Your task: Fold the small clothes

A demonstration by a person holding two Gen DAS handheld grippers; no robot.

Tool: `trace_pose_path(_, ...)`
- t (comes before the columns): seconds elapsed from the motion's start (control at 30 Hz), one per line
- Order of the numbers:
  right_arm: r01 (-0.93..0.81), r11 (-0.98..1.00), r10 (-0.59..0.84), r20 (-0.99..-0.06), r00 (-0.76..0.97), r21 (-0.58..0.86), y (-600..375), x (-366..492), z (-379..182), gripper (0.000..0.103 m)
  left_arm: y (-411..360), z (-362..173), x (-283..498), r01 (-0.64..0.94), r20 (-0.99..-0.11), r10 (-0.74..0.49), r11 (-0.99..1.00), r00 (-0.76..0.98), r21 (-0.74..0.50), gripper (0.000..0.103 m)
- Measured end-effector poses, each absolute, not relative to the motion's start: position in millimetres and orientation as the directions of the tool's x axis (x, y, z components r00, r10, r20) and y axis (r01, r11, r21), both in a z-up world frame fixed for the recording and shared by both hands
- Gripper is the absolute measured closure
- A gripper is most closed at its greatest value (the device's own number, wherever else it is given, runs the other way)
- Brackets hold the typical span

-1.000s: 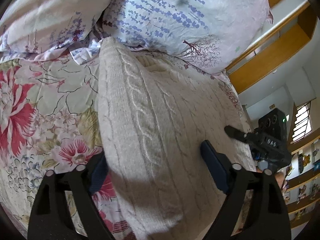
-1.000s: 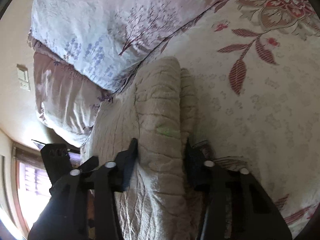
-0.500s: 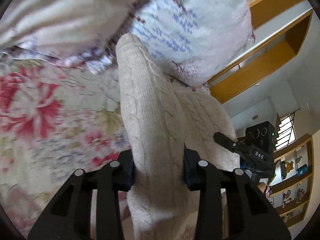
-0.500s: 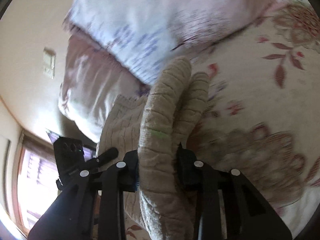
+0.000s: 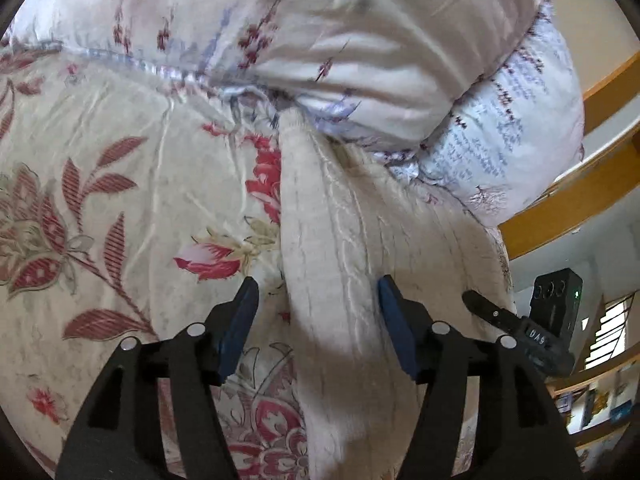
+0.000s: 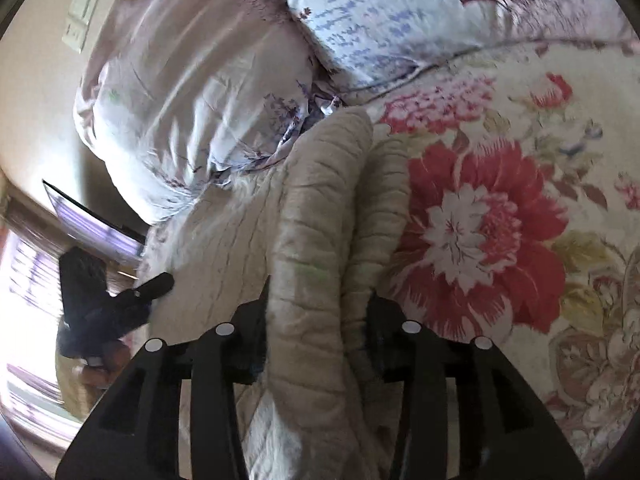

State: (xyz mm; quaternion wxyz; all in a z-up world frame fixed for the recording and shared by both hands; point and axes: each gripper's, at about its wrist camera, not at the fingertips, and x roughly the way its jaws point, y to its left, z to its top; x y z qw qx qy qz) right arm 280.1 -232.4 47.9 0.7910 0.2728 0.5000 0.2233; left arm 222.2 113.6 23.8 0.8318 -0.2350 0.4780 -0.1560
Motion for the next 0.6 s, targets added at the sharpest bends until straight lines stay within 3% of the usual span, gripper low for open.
trace_pose_path(0.13, -0.051, 0.742, 0.602, -0.631, 0.489, 0.668, -263.1, 273.9, 65.3, 0.058, 106.5, 53.0, 197.0, 0.094, -0.688, -0.369, 0.91, 0.624, -0.404, 0.033)
trace_pose_path(0.27, -0.039, 0.733, 0.591, -0.608, 0.531, 0.679, -267.6, 278.4, 71.3, 0.058, 90.0, 67.6, 177.7, 0.17, -0.672, -0.334, 0.939, 0.662, -0.299, 0.025)
trace_pose_path(0.3, -0.049, 0.738, 0.592, -0.612, 0.524, 0.673, -262.5, 280.3, 70.5, 0.062, 82.9, 68.2, 174.8, 0.184, -0.677, -0.319, 0.946, 0.664, -0.265, 0.024)
trace_pose_path(0.33, -0.081, 0.75, 0.597, -0.618, 0.511, 0.657, -253.3, 281.4, 69.7, 0.088, 74.4, 68.5, 173.8, 0.191, -0.681, -0.306, 0.952, 0.665, -0.241, 0.023)
trace_pose_path(0.43, -0.11, 0.832, 0.506, -0.664, 0.55, 0.543, -237.5, 275.6, 74.4, 0.094, 64.3, 64.7, 171.5, 0.202, -0.696, -0.289, 0.957, 0.657, -0.206, 0.023)
trace_pose_path(0.6, 0.014, 0.856, 0.419, -0.709, 0.567, 0.518, -260.4, 278.5, 63.9, 0.095, 61.2, 57.3, 167.2, 0.189, -0.715, -0.252, 0.967, 0.652, -0.169, 0.023)
